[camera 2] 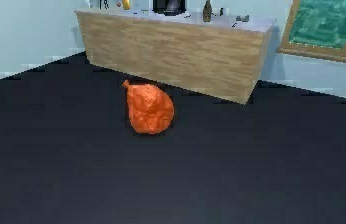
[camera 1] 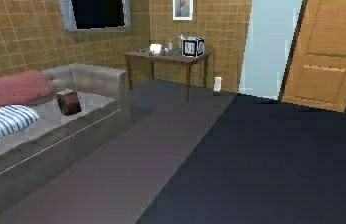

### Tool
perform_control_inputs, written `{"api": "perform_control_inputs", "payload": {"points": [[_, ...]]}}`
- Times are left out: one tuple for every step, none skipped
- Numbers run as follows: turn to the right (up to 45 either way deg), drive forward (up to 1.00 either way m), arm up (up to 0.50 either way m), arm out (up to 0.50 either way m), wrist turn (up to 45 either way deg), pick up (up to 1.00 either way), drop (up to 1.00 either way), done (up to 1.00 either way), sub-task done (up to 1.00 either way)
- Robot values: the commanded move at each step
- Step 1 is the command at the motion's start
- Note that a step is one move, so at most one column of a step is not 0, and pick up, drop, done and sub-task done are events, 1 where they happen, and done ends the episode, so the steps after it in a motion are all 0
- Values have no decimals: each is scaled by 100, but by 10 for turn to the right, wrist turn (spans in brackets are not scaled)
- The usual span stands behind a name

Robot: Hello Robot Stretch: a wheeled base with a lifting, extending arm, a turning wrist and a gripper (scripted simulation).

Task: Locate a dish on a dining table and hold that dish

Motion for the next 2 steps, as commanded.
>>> {"api": "perform_control_inputs", "payload": {"points": [[150, 0, 0, 0, 0, 0, 0, 0, 0], [0, 100, 0, 0, 0, 0, 0, 0, 0]]}}
